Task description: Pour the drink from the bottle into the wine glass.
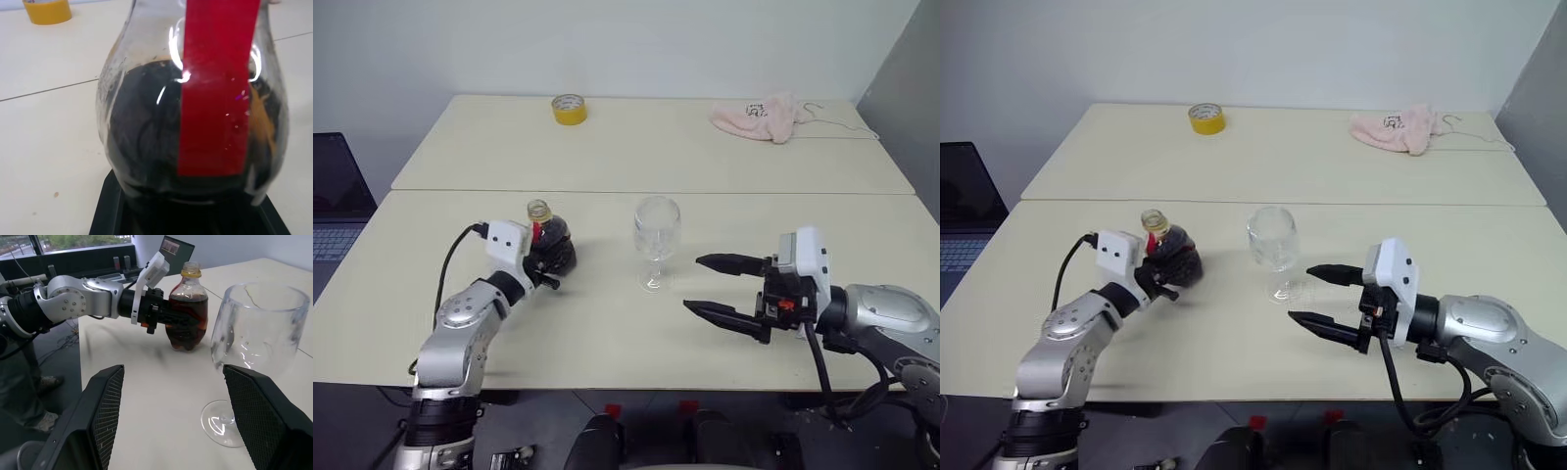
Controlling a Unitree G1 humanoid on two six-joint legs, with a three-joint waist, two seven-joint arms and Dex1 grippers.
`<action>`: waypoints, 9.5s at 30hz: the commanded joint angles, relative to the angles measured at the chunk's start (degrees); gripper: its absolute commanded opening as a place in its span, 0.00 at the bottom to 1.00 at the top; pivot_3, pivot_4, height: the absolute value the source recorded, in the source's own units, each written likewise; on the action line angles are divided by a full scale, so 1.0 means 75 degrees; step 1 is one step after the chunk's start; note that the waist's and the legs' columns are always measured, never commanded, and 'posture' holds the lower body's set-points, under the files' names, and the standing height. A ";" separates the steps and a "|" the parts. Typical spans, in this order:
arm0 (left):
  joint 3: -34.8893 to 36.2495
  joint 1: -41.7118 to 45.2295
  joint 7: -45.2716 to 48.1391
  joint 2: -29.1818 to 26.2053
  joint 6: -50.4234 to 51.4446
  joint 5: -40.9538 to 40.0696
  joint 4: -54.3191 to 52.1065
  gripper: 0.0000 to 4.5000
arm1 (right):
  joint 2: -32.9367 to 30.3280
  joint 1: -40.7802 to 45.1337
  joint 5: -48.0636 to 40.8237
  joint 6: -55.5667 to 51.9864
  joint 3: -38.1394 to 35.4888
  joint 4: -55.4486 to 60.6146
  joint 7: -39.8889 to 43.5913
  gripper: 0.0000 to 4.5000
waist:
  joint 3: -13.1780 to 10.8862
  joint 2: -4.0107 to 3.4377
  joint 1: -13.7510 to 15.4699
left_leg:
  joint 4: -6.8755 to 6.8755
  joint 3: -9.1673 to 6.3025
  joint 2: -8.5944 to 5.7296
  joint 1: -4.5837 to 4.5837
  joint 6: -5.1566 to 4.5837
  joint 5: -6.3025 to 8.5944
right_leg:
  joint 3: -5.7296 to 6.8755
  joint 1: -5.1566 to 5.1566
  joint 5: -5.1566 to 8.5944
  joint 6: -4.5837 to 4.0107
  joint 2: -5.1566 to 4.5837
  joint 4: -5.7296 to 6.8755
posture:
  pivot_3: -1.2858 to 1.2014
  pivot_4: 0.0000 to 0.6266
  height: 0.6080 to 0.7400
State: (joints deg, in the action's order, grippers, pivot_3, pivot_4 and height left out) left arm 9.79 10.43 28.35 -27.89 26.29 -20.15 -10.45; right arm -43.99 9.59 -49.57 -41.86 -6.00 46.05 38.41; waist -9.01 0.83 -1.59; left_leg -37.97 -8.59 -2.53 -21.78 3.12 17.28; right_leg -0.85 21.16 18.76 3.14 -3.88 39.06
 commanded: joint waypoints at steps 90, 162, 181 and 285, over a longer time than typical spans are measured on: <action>-0.2874 0.6297 0.0366 -0.0900 -0.9138 0.5629 0.5621 0.20 | 0.0883 0.2779 0.0511 -0.2101 0.0749 -0.0071 -0.2392 0.77 | -0.0005 0.0009 -0.0141 | -0.0011 -0.0007 -0.0018 -0.0024 0.0000 -0.0002 | 0.0010 0.0035 0.0000 0.0001 -0.0006 0.0046 | 0.52 0.24 1.00; -0.3357 0.6874 -0.1404 -0.1467 -1.0840 0.7035 0.6798 0.19 | -0.0108 0.2552 -0.0579 -0.1889 0.0145 0.0181 -0.1453 0.77 | -0.0005 0.0009 -0.0205 | -0.0014 -0.0006 -0.0022 -0.0026 -0.0001 -0.0002 | 0.0013 0.0039 0.0001 0.0002 -0.0009 0.0063 | 0.52 0.24 1.00; -0.3367 0.7026 -0.1456 -0.1452 -1.0844 0.7124 0.6761 0.19 | -0.0043 0.2509 -0.0508 -0.1839 0.0236 0.0176 -0.1496 0.77 | -0.0006 0.0009 -0.0205 | -0.0015 -0.0005 -0.0022 -0.0026 -0.0001 -0.0002 | 0.0012 0.0041 0.0001 0.0002 -0.0010 0.0064 | 0.52 0.24 1.00; -0.3414 0.6682 -0.1330 -0.1518 -1.0582 0.6585 0.6860 0.18 | -0.0020 0.2446 -0.0430 -0.1752 0.0323 0.0192 -0.1507 0.77 | -0.0005 0.0009 -0.0207 | -0.0017 -0.0006 -0.0023 -0.0026 -0.0001 -0.0002 | 0.0013 0.0042 0.0001 0.0002 -0.0011 0.0071 | 0.52 0.24 1.00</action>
State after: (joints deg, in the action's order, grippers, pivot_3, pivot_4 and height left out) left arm -17.77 60.25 18.11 -39.02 -53.71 31.94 42.78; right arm -44.32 27.70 -52.85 -56.59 -3.16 46.05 27.38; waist -9.05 0.90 -3.14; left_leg -38.10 -8.64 -2.69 -21.98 3.11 17.26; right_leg -0.75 21.48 18.77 3.15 -3.97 39.60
